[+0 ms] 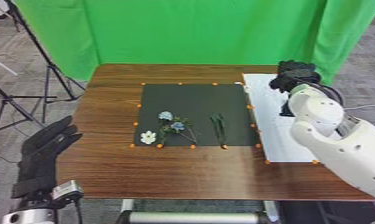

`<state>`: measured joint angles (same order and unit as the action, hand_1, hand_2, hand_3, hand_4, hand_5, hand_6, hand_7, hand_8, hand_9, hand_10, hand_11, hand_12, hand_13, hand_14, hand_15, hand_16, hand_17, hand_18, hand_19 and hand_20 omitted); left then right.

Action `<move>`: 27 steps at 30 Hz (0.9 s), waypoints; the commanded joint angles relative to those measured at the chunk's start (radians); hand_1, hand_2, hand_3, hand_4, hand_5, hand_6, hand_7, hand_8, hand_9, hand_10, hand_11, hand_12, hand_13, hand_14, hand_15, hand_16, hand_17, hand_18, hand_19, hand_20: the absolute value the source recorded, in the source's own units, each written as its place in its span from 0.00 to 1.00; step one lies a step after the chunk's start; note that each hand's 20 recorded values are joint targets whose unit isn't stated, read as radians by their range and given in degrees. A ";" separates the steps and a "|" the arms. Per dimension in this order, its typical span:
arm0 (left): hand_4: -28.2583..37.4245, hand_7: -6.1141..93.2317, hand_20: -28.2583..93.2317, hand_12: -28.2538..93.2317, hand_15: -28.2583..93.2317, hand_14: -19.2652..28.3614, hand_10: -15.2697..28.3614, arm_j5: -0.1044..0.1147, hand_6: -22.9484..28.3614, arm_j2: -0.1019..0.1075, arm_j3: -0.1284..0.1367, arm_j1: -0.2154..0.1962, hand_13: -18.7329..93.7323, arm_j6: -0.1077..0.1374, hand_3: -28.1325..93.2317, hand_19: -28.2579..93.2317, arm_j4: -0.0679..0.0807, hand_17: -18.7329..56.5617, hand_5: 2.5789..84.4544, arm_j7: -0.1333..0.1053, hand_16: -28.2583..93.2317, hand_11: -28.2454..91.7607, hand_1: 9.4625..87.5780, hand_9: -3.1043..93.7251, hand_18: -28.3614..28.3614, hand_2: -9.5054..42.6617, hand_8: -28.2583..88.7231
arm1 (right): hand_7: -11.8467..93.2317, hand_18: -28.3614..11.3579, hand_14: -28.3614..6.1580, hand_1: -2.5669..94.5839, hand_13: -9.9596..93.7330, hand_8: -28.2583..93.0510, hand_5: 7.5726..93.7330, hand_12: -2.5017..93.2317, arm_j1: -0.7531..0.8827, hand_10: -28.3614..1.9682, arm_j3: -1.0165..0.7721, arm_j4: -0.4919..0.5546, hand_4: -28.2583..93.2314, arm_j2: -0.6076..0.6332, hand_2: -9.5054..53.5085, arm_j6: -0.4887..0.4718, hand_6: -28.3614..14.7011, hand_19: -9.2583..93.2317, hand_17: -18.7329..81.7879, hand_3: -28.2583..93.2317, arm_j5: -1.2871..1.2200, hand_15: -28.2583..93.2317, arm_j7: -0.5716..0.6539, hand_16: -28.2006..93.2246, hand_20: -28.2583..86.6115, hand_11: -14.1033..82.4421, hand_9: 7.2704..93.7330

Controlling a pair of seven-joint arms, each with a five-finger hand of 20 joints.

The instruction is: Arrange flowers

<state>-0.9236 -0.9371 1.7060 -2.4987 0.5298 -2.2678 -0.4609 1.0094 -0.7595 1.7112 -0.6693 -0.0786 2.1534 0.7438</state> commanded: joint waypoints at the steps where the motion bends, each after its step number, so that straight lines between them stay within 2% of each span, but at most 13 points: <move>1: 0.13 0.22 0.27 0.29 0.78 0.98 0.81 0.008 0.65 0.002 -0.005 -0.006 0.39 0.005 0.91 0.71 0.004 0.12 0.47 -0.019 0.09 0.55 0.21 0.39 0.88 0.24 0.15 | 0.28 0.10 0.40 0.37 0.63 0.14 0.54 0.19 0.028 0.24 -0.058 -0.077 0.03 -0.004 0.05 -0.050 0.43 0.88 0.33 0.95 -0.007 0.86 -0.012 0.34 0.28 0.40 0.54; 2: 0.13 0.22 0.27 0.29 0.78 0.98 0.81 0.010 0.65 0.005 -0.009 -0.002 0.39 0.007 0.91 0.71 0.007 0.12 0.47 -0.025 0.09 0.55 0.21 0.39 0.88 0.24 0.15 | 0.28 0.10 0.40 0.37 0.63 0.14 0.53 0.19 0.019 0.24 -0.050 -0.089 0.03 -0.004 0.05 -0.056 0.43 0.88 0.33 0.95 -0.012 0.86 -0.016 0.34 0.28 0.40 0.53; 4: 0.13 0.22 0.27 0.29 0.78 0.98 0.81 0.009 0.65 0.002 -0.010 0.007 0.39 -0.003 0.91 0.71 0.011 0.12 0.47 -0.020 0.09 0.55 0.21 0.39 0.88 0.24 0.15 | 0.28 0.11 0.40 0.37 0.63 0.14 0.53 0.19 0.017 0.24 -0.041 -0.105 0.03 0.006 0.05 -0.054 0.43 0.87 0.33 0.95 -0.032 0.86 -0.004 0.34 0.28 0.40 0.53; 7: 0.13 0.22 0.27 0.29 0.78 0.98 0.81 0.011 0.65 0.002 -0.012 0.004 0.39 0.003 0.91 0.71 0.009 0.12 0.47 -0.034 0.09 0.55 0.21 0.39 0.88 0.24 0.15 | 0.28 0.11 0.41 0.37 0.62 0.14 0.52 0.19 0.060 0.24 -0.115 -0.120 0.03 -0.029 0.05 -0.114 0.44 0.86 0.33 0.96 -0.049 0.86 -0.008 0.34 0.29 0.38 0.51; 11: 0.13 0.22 0.27 0.29 0.78 0.98 0.81 0.010 0.65 -0.005 -0.016 0.004 0.39 -0.001 0.91 0.71 0.010 0.12 0.47 -0.031 0.09 0.55 0.21 0.39 0.88 0.24 0.15 | 0.28 0.12 0.40 0.36 0.62 0.14 0.51 0.18 0.056 0.24 -0.114 -0.148 0.02 -0.045 0.05 -0.119 0.44 0.86 0.32 0.96 -0.055 0.86 0.001 0.34 0.29 0.37 0.50; 14: 0.13 0.22 0.27 0.29 0.78 0.98 0.81 0.016 0.65 -0.004 -0.020 0.011 0.39 0.002 0.91 0.71 0.014 0.12 0.47 -0.035 0.09 0.55 0.21 0.39 0.88 0.24 0.15 | 0.28 0.12 0.40 0.36 0.62 0.14 0.50 0.18 0.050 0.24 -0.104 -0.160 0.02 -0.054 0.05 -0.125 0.44 0.86 0.32 0.96 -0.043 0.86 -0.001 0.34 0.29 0.36 0.50; 19: 0.13 0.22 0.27 0.29 0.78 0.98 0.81 0.014 0.65 0.000 -0.025 0.020 0.39 0.000 0.91 0.71 0.016 0.12 0.47 -0.036 0.09 0.55 0.21 0.39 0.88 0.23 0.15 | 0.28 0.12 0.40 0.36 0.62 0.14 0.50 0.19 0.051 0.24 -0.111 -0.179 0.02 -0.058 0.05 -0.120 0.44 0.85 0.32 0.96 -0.042 0.86 -0.015 0.33 0.30 0.36 0.50; 27: 0.13 0.22 0.27 0.29 0.78 0.98 0.81 0.012 0.65 -0.007 -0.020 0.019 0.39 -0.005 0.91 0.71 0.017 0.12 0.47 -0.032 0.09 0.55 0.21 0.39 0.88 0.23 0.15 | 0.28 0.12 0.41 0.36 0.62 0.14 0.50 0.19 0.058 0.24 -0.119 -0.193 0.02 -0.069 0.05 -0.144 0.45 0.85 0.32 0.96 -0.029 0.86 -0.022 0.33 0.32 0.36 0.50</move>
<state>-0.9155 -0.9361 1.6838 -2.4729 0.5292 -2.2523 -0.4907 1.0605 -0.8671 1.5303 -0.7306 -0.2045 2.1010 0.7265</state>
